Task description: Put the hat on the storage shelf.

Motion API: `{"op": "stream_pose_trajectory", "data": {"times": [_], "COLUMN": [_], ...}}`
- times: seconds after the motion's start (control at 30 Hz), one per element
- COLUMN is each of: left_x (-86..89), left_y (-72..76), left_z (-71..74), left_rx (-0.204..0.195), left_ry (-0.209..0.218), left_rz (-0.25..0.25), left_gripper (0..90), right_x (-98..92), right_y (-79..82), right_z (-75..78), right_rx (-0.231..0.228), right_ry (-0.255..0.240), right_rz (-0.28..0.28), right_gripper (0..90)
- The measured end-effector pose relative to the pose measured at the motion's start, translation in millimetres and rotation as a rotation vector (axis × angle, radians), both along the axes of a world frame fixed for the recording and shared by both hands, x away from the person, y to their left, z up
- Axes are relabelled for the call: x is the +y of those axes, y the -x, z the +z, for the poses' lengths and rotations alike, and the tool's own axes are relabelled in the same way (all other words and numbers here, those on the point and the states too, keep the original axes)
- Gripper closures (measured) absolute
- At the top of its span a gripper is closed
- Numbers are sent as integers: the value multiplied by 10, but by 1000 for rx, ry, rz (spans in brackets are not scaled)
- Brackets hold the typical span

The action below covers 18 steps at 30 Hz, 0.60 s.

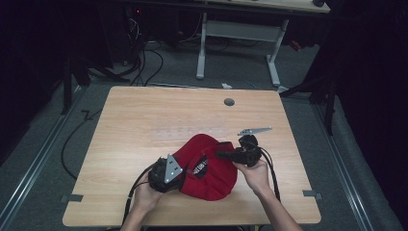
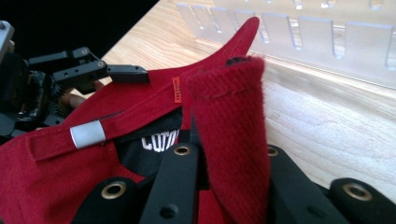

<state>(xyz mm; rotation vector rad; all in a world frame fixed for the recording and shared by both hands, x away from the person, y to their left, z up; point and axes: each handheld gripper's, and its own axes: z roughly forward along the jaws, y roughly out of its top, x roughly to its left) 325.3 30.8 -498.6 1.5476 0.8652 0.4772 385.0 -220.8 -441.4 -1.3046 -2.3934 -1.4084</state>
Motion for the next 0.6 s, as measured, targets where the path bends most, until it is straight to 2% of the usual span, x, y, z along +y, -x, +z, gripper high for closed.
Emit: {"op": "stream_pose_trajectory", "data": {"times": [0.13,0.27,0.43,0.47,0.6], "left_x": [44,78,88,89,80], "left_y": [-15,-12,19,22,41], "left_z": [31,106,191,206,207], "left_rx": [43,65,69,81,77], "left_ry": [3,14,15,16,-2], "left_rz": [-16,-34,-72,-78,-92], "left_gripper": [496,544,643,653,688], "right_x": [12,-11,-59,-62,-55], "right_y": [12,23,29,27,21], "right_z": [-21,-15,12,11,4], "right_rx": [7,9,-13,-10,-22], "right_ry": [0,-9,-26,-28,-24], "right_rz": [13,24,26,24,22], "right_gripper": [843,836,817,815,812]}}
